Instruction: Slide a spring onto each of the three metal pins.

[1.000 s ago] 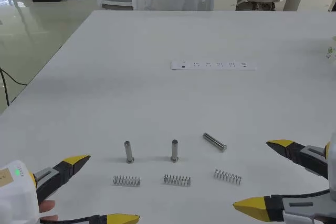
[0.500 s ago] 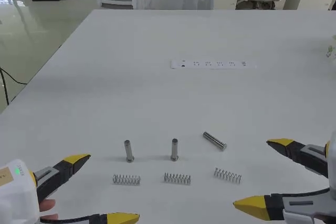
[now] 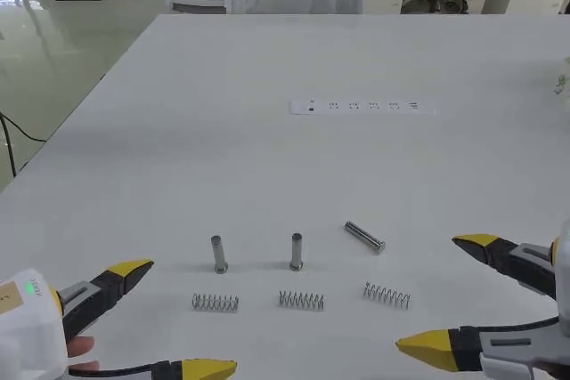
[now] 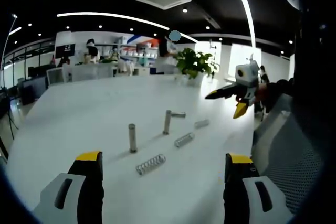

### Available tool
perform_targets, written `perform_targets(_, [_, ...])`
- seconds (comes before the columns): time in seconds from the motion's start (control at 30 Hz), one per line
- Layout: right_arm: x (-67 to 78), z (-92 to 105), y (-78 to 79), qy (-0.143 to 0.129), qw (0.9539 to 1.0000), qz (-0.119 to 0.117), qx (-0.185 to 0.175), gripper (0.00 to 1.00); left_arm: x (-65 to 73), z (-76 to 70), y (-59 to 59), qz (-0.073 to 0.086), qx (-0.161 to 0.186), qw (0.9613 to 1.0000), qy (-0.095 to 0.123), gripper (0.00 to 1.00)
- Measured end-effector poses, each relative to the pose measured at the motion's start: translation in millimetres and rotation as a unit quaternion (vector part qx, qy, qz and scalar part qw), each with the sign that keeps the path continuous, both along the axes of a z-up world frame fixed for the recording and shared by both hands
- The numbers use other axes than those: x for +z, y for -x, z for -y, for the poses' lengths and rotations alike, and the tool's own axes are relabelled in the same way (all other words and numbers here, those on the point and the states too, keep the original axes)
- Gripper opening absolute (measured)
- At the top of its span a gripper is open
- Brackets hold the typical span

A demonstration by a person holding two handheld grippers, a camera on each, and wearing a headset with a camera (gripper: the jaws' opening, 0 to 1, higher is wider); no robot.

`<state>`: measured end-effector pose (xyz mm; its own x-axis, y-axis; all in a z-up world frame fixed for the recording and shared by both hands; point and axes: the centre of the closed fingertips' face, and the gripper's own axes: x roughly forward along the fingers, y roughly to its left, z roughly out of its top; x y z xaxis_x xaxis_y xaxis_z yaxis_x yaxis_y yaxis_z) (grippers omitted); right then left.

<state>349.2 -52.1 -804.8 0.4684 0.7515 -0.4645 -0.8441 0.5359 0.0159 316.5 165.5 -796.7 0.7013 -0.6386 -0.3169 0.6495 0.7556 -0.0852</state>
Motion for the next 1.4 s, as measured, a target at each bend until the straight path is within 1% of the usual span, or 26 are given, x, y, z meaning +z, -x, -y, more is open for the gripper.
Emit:
perform_targets(0.53, [-2.5, 0.7, 1.2, 0.005, 1.0, -0.004, 0.002, 0.93, -1.5, -0.4, 0.2, -0.001, 0.001, 1.0, 0.0, 0.93])
perform_targets(0.93, [0.4, 0.9, -0.8, 0.007, 1.0, -0.004, 0.002, 0.93, -2.2, -0.1, -0.5, -0.002, 0.0, 1.0, 0.002, 0.93])
perform_targets(1.07, [5.1, 0.3, -4.3, 0.004, 1.0, 0.001, 0.002, 0.92, -1.7, -0.1, -0.6, -0.001, 0.001, 1.0, 0.002, 0.93])
perform_targets(1.17, [9.1, 0.2, -8.2, 0.008, 0.9999, 0.007, 0.005, 0.92, -0.8, 0.7, -0.6, 0.0, 0.0, 1.0, 0.002, 0.93])
perform_targets(1.3, [18.8, -0.4, -19.1, 0.007, 0.9998, 0.016, 0.003, 0.89, 0.4, 2.3, -0.5, 0.001, -0.002, 1.0, 0.001, 0.93])
perform_targets(1.4, [22.9, -2.3, -26.8, 0.007, 0.9998, 0.02, 0.004, 0.88, 1.0, 2.4, -0.2, 0.003, -0.002, 1.0, 0.0, 0.93])
